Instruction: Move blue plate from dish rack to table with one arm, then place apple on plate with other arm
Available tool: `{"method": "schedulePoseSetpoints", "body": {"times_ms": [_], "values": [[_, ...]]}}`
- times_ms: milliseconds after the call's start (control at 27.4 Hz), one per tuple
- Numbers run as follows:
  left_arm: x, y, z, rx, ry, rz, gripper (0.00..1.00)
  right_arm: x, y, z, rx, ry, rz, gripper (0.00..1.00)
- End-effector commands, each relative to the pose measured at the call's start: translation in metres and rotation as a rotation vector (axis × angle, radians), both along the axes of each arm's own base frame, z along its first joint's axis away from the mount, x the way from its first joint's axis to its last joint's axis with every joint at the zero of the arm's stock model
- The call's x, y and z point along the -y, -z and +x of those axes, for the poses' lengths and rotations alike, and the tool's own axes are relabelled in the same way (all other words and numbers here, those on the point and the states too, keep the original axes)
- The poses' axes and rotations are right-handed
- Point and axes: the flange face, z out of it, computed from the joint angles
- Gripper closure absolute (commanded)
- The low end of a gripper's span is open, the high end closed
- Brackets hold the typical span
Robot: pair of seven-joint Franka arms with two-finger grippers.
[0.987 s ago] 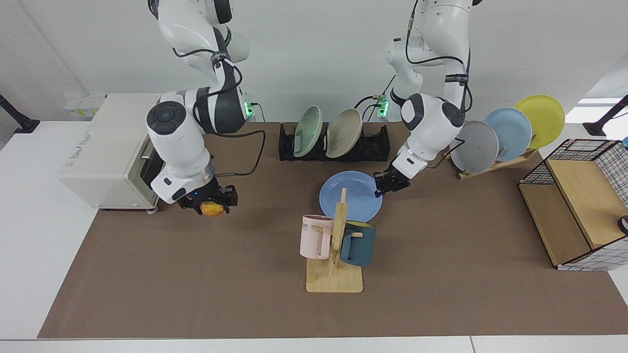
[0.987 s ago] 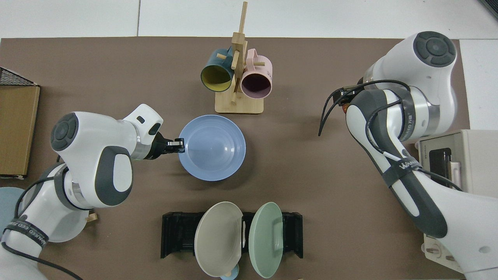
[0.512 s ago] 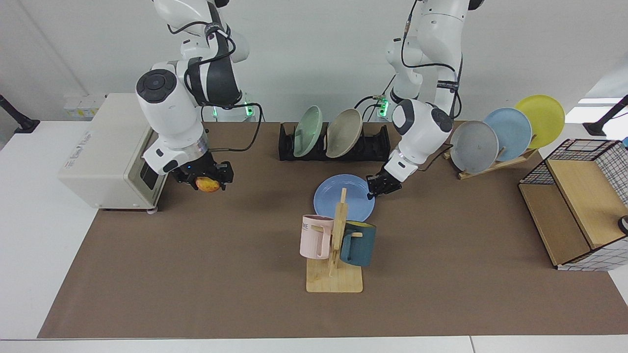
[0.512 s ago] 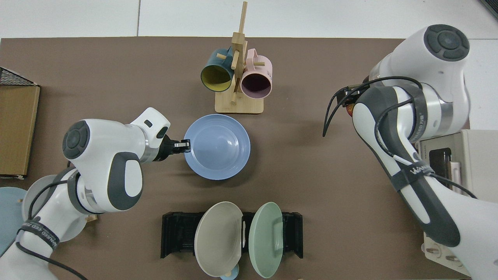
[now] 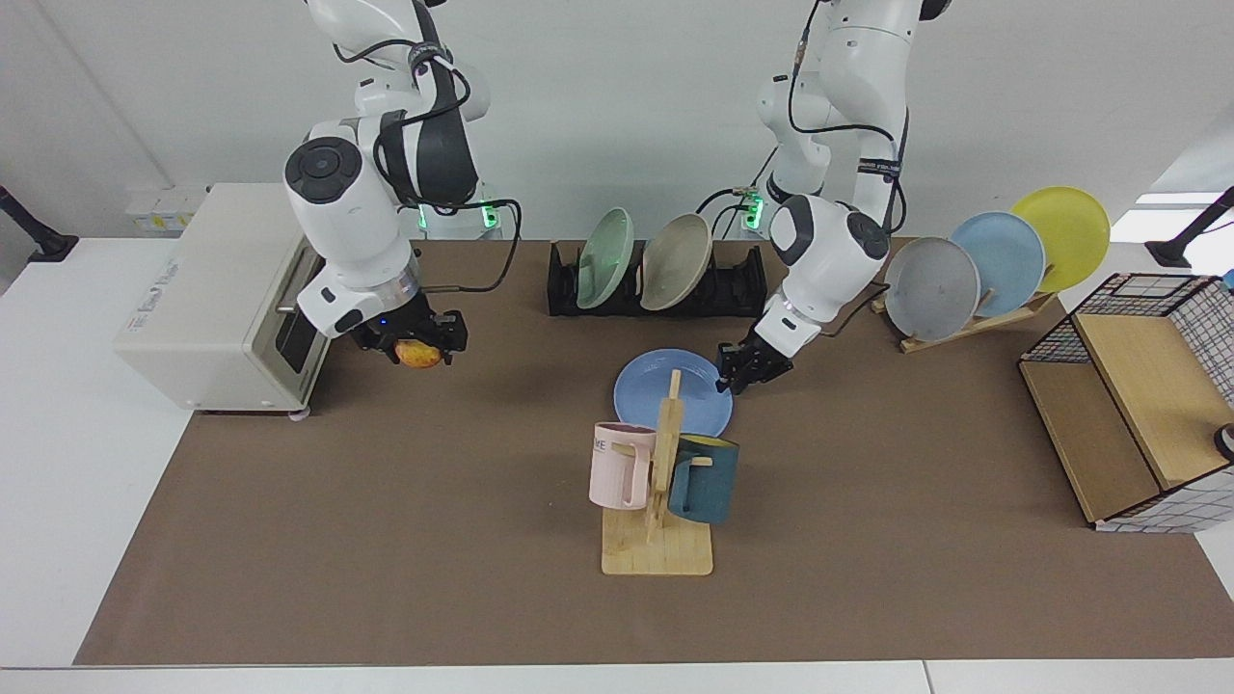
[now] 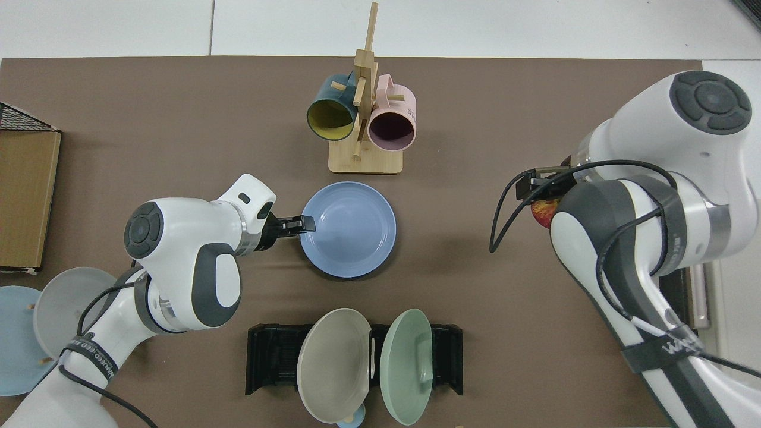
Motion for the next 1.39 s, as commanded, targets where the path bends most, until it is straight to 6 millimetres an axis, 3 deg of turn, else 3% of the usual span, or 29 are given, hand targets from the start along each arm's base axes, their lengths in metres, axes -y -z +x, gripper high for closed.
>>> {"method": "schedulePoseSetpoints", "body": {"times_ms": [0, 110, 256, 402, 548, 768, 987, 1243, 1352], "values": [[-0.061, -0.072, 0.008, -0.038, 0.027, 0.037, 0.0, -0.025, -0.001, -0.013, 0.025, 0.051, 0.003, 1.0], [-0.092, -0.116, 0.013, -0.092, 0.128, 0.191, 0.0, -0.043, -0.002, -0.017, 0.04, 0.074, 0.007, 1.0], [-0.112, -0.171, 0.012, -0.179, 0.223, 0.372, 0.0, -0.072, 0.0, -0.025, 0.039, 0.096, 0.007, 1.0], [-0.117, -0.191, 0.003, -0.237, 0.236, 0.393, 0.0, -0.104, 0.0, -0.035, 0.053, 0.133, 0.014, 1.0], [-0.111, -0.237, -0.009, -0.188, 0.239, 0.404, 0.0, -0.138, 0.002, -0.045, 0.052, 0.144, 0.01, 1.0], [-0.109, -0.26, -0.008, -0.16, 0.24, 0.418, 0.0, -0.195, 0.007, -0.061, 0.048, 0.197, 0.016, 1.0], [-0.109, -0.272, 0.004, -0.124, 0.235, 0.431, 0.0, -0.242, 0.032, -0.083, 0.032, 0.222, 0.006, 1.0], [-0.111, -0.277, 0.002, -0.11, 0.246, 0.434, 0.0, -0.284, 0.034, -0.081, 0.053, 0.271, 0.029, 1.0], [-0.111, -0.276, -0.001, -0.116, 0.245, 0.43, 0.0, -0.304, 0.049, -0.08, 0.057, 0.298, 0.02, 1.0]]}}
